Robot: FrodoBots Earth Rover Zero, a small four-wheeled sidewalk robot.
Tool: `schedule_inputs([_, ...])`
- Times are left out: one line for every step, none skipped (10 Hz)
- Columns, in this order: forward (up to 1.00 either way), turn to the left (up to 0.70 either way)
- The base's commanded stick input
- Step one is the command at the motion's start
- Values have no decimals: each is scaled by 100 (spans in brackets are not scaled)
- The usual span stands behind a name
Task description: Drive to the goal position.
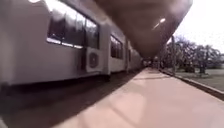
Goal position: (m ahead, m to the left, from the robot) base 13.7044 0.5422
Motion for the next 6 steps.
schedule_inputs([100,-40])
schedule_inputs([100,-40])
schedule_inputs([100,-40])
schedule_inputs([100,-40])
schedule_inputs([100,-40])
schedule_inputs([100,-40])
